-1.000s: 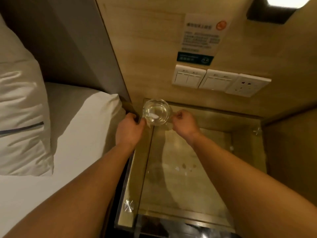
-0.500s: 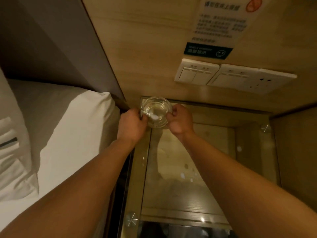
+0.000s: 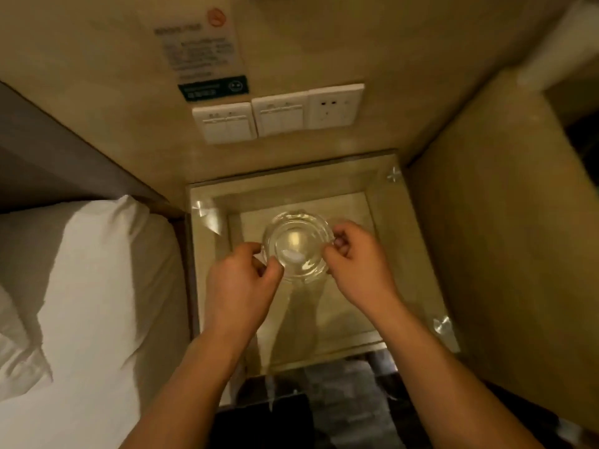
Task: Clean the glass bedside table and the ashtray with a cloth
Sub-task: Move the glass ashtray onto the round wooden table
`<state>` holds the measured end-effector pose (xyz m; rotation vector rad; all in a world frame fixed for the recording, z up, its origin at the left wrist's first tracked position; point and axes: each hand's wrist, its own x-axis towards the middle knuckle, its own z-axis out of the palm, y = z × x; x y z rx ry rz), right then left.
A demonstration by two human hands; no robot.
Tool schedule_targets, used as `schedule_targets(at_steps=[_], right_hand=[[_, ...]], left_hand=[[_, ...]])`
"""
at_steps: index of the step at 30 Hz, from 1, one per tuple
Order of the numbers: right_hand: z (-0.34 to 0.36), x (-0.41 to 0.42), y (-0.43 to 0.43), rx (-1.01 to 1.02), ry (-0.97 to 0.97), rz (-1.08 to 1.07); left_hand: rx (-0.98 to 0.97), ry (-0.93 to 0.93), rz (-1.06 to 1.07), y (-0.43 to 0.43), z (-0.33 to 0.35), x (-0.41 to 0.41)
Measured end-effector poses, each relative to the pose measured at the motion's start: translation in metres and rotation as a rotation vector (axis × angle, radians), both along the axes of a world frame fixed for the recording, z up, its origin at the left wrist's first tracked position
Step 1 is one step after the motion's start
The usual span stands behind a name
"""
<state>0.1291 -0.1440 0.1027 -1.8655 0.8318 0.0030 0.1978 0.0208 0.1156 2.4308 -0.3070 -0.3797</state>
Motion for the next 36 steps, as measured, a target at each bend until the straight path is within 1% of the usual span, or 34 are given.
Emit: schedule_targets(at_steps=[9, 13, 17, 22, 29, 33, 36], right_hand=[[0.045, -0.248, -0.066, 0.002, -0.017, -0.25], [0.079, -0.356, -0.087, -0.066, -0.019, -0.362], [0.107, -0.453, -0.109, -0.098, -0.035, -0.503], [0.123, -0.561, -0.138, -0.127, -0.014, -0.654], [0.105, -0.683, -0.176, -0.167, 0.01, -0.907], [0.081, -0.733, -0.192, -0.197, 0.045, -0.988], [0.057, -0.76, -0.2, -0.197, 0.064, -1.032]], left_hand=[[-0.067, 0.004, -0.217, -0.092, 0.051, -0.198], [-0.081, 0.049, -0.37, -0.129, 0.08, -0.292], [-0.13, -0.05, -0.555, -0.165, 0.104, -0.374], [-0.166, -0.042, -0.708, -0.22, 0.118, -0.467], [-0.127, -0.035, -0.954, -0.297, 0.092, -0.575], [-0.16, -0.038, -1.066, -0.33, 0.066, -0.62], [-0.119, -0.052, -1.13, -0.349, 0.041, -0.645]])
